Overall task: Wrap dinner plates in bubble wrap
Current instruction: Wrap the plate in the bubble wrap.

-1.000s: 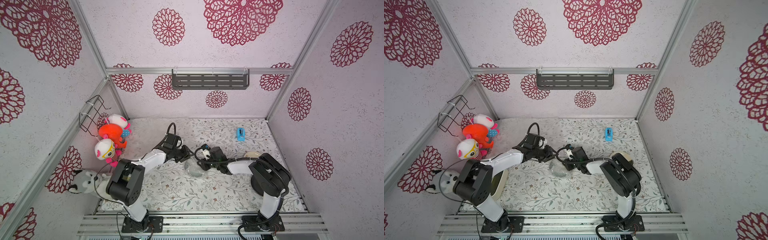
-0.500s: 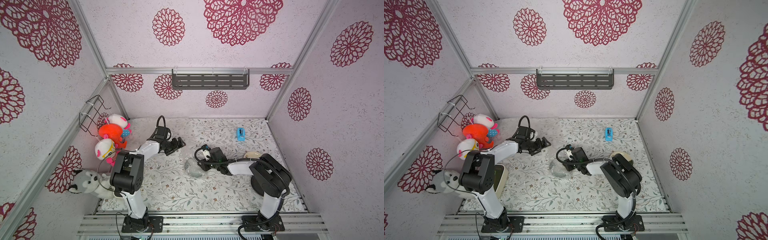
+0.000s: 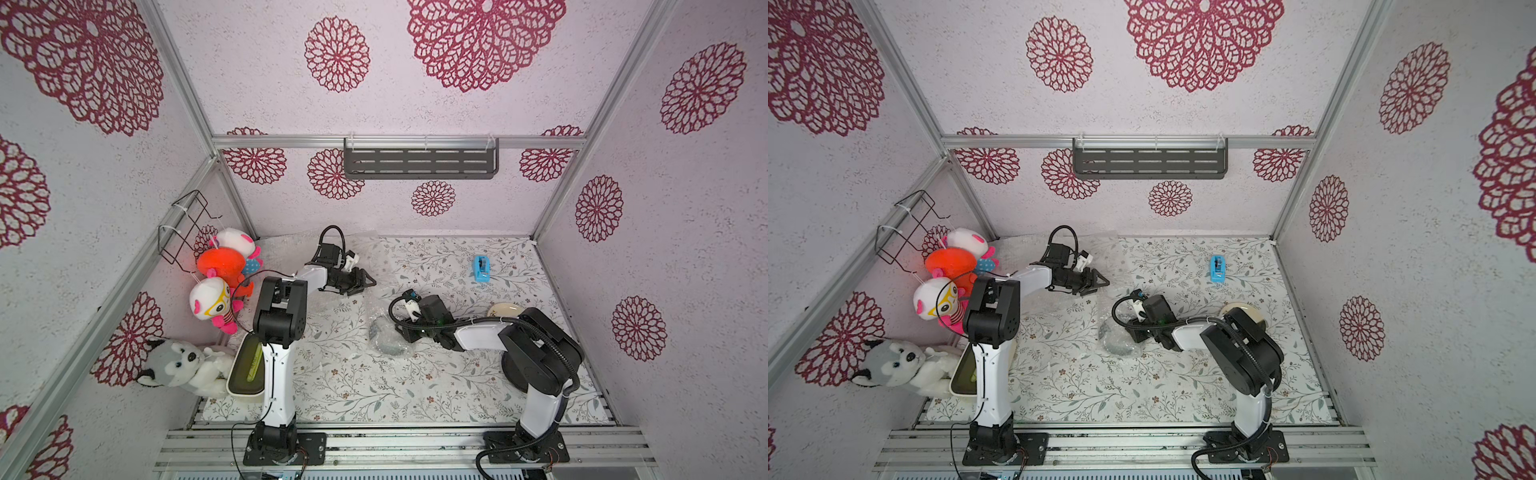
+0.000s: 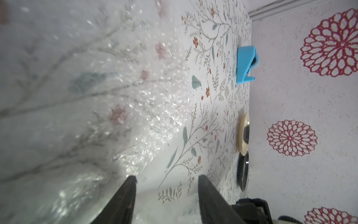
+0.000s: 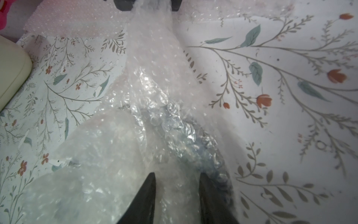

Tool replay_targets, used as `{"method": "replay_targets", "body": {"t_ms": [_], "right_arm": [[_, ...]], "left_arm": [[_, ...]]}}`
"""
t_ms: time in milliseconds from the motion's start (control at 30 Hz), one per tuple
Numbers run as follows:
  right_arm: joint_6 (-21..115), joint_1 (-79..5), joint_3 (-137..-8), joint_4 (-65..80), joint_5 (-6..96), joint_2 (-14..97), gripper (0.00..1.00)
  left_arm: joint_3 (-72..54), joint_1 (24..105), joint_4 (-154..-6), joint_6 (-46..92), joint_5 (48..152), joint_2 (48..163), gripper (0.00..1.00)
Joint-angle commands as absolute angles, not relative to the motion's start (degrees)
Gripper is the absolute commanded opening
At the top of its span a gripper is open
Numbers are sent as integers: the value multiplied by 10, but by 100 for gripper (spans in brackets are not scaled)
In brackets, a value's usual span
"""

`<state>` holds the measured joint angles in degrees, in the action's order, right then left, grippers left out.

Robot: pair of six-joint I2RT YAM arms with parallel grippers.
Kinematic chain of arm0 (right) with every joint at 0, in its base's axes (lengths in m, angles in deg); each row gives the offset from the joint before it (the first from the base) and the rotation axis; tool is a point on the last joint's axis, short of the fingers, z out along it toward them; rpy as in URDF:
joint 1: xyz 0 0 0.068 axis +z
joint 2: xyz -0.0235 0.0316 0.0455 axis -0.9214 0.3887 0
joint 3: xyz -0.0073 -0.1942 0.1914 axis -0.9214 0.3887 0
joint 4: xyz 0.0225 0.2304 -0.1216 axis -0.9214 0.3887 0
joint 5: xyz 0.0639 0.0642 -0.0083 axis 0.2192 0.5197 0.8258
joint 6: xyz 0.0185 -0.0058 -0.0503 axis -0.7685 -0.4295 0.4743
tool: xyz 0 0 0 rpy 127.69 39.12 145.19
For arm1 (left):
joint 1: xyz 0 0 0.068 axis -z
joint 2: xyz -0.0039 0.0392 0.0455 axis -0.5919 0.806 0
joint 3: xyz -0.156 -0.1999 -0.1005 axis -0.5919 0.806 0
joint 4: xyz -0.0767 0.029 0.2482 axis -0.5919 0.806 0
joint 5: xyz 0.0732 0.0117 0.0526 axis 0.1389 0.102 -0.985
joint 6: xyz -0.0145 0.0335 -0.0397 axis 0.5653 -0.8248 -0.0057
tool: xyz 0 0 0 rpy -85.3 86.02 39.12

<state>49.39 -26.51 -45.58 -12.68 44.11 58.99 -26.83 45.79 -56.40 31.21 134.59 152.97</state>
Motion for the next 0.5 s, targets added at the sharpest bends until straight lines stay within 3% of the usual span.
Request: {"method": "replay_targets", "body": {"t_ms": [0, 100, 200, 267, 400, 433, 467], "right_arm": [[495, -258, -435, -53, 430, 587, 38], [494, -258, -435, -52, 429, 586, 38], [494, -258, -435, -51, 428, 587, 38], [494, -258, -435, -51, 427, 587, 38], [493, -258, -433, -51, 423, 584, 38], [492, -258, -431, -52, 422, 582, 37], [491, -258, -428, -53, 421, 581, 37]], "left_arm": [[-253, 461, -575, 295, 1416, 1516, 62], [-221, 461, -611, 296, 1422, 1491, 68], [-213, 460, -609, 290, 1422, 1487, 61], [-216, 459, -598, 285, 1421, 1493, 49], [-208, 461, -594, 284, 1407, 1476, 7], [-204, 461, -596, 287, 1402, 1464, 0], [-200, 461, -599, 289, 1401, 1453, 0]]}}
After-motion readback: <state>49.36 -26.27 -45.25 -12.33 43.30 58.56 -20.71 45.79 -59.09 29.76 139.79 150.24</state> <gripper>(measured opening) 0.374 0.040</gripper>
